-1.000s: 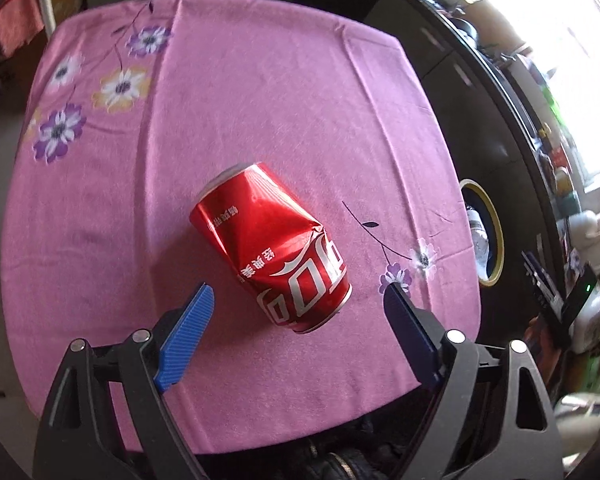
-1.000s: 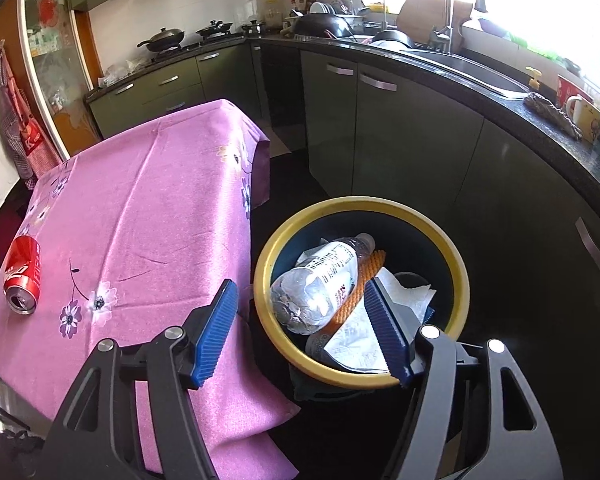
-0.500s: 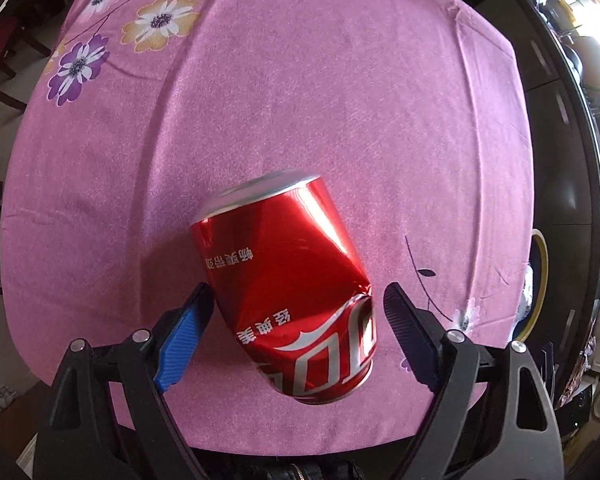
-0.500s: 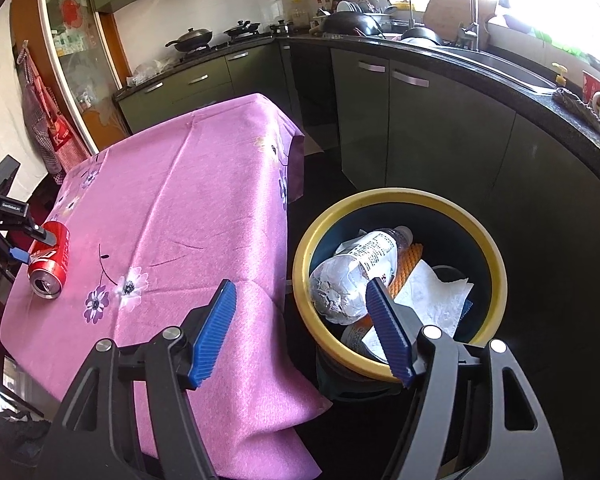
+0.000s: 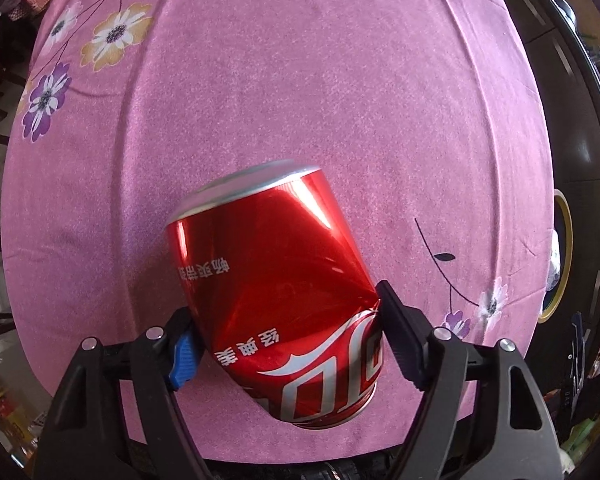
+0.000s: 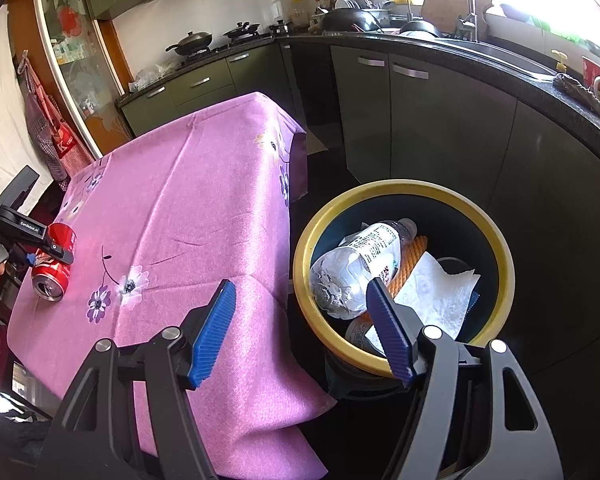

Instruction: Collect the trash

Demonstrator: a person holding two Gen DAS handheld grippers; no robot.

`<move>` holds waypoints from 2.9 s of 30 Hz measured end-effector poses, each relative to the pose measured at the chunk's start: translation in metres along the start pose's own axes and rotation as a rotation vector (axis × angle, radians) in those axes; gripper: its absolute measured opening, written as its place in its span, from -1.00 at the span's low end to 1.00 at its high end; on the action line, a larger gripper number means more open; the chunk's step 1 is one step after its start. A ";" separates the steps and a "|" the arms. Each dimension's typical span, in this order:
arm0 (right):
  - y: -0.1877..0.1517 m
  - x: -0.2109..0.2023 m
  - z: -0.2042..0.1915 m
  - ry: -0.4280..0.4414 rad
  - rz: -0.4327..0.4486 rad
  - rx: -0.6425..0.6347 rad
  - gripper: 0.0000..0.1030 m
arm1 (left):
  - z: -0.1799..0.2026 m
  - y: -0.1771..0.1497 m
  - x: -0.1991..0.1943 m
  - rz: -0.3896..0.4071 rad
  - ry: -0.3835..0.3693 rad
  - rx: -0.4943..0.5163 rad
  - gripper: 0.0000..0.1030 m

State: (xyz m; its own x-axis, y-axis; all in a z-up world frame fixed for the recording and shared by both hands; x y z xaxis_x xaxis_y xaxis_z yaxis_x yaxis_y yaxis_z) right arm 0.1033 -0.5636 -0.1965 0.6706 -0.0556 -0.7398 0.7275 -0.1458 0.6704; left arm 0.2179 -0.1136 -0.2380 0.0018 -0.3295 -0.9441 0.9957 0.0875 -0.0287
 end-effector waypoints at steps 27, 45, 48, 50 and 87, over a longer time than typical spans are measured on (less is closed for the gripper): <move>-0.017 -0.067 0.077 -0.103 0.088 0.164 0.31 | 0.233 -0.029 -0.033 0.148 -0.162 0.681 0.42; -0.058 -0.094 0.159 -0.166 0.076 0.312 0.31 | 0.467 -0.058 0.172 -0.095 -0.223 0.909 0.43; -0.057 -0.091 0.159 -0.156 0.073 0.315 0.35 | 0.464 -0.051 0.189 -0.112 -0.202 0.892 0.43; -0.056 -0.091 0.154 -0.145 0.077 0.307 0.35 | 0.463 -0.050 0.187 -0.082 -0.196 0.908 0.43; -0.010 -0.164 -0.119 -0.007 0.356 -0.067 0.91 | -0.022 -0.156 -0.234 1.137 0.036 0.454 0.87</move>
State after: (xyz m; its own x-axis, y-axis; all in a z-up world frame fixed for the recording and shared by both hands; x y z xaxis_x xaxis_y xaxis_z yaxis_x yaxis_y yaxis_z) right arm 0.0037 -0.4358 -0.0750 0.8829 -0.0977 -0.4592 0.4563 -0.0515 0.8883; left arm 0.0603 -0.0296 -0.0197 0.8961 -0.2521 -0.3654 0.3703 -0.0296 0.9285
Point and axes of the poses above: each gripper's, at about its wrist camera, not at the fingertips, and x roughly the way its jaws point, z to its right, y to its top, the point moved 9 cm from there along x, roughly the way its jaws point, and after that the axes turned 12 degrees about -y, right-handed, at the moved point
